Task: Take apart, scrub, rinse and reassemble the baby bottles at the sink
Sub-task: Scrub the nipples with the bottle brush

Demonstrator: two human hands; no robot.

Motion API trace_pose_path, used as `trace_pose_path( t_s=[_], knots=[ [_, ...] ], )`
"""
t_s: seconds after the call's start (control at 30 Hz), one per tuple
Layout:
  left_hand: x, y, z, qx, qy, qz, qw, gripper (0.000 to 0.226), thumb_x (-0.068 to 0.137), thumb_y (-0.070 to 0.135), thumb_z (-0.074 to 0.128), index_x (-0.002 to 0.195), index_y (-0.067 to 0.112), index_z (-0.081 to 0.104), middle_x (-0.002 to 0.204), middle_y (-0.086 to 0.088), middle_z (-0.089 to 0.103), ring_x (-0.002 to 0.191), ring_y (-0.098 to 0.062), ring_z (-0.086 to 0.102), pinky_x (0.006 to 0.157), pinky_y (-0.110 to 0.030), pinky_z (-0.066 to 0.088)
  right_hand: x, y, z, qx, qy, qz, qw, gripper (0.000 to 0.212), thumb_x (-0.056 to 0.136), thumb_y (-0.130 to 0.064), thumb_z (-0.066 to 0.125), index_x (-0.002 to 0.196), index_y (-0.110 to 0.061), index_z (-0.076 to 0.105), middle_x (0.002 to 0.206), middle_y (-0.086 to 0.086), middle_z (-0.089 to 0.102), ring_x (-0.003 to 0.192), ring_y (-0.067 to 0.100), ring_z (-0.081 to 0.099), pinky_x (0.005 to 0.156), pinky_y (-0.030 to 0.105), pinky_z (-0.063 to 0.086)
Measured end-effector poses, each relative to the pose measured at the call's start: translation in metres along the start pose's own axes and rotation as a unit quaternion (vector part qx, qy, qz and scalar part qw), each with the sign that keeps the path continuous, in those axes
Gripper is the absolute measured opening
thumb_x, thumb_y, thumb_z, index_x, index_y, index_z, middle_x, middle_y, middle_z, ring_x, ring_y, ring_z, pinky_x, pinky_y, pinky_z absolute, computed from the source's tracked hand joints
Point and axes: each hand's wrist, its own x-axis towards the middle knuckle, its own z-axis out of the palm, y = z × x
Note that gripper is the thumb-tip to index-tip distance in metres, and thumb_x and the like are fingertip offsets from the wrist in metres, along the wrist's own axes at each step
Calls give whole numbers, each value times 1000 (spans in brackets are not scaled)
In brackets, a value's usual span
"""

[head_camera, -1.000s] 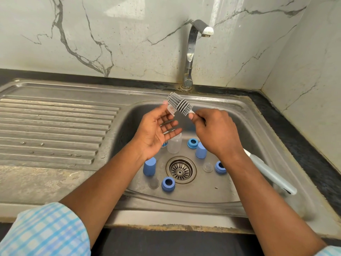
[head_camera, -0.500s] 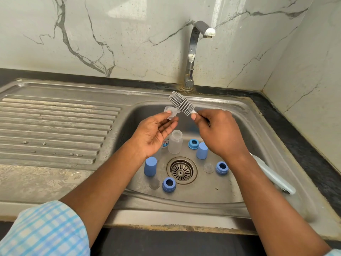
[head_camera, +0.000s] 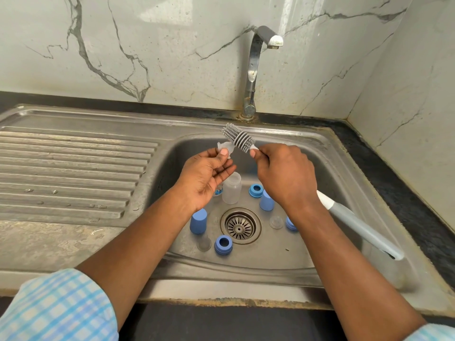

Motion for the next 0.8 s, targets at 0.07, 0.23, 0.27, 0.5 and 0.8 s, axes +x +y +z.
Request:
trace_pose_path(
  t_s=[0.07,0.23,0.27,0.5,0.8],
  knots=[
    [1,0,-2,0,17,5,1000,11,92,4,64,103,2,67,84,-8,72,82,-15,69,70,-26,61,-1,0,-1,27,-3,-14,1000,34,101,-41,49,71,-24,49,56,-8,41,50,11,38,50,28,24],
    [-1,-1,0,11,-3,11,1000,23,90,2,66,112,-5,66,91,-12,73,83,-16,72,72,-25,59,-3,0,-1,52,-52,-30,997,41,101,-38,51,62,-27,45,53,-8,41,48,10,39,47,27,23],
    [-1,-2,1,13,-7,15,1000,21,90,3,66,110,-5,66,86,-11,72,82,-15,72,72,-26,60,-1,1,-1,42,-40,-17,998,38,101,-39,51,65,-26,50,55,-8,42,49,10,40,48,27,24],
    [-1,-3,0,29,27,40,998,21,90,4,67,109,-5,65,91,-12,73,81,-15,73,73,-25,60,-3,-1,-5,35,6,-18,999,36,101,-39,50,70,-22,54,55,-8,42,48,11,38,49,27,23],
    [-5,-6,5,40,5,68,997,8,88,2,69,95,4,68,89,-10,74,86,-18,73,79,-28,60,2,3,-3,2,20,16,1000,32,101,-40,49,76,-22,58,62,-5,48,59,21,48,59,31,34]
  ],
)
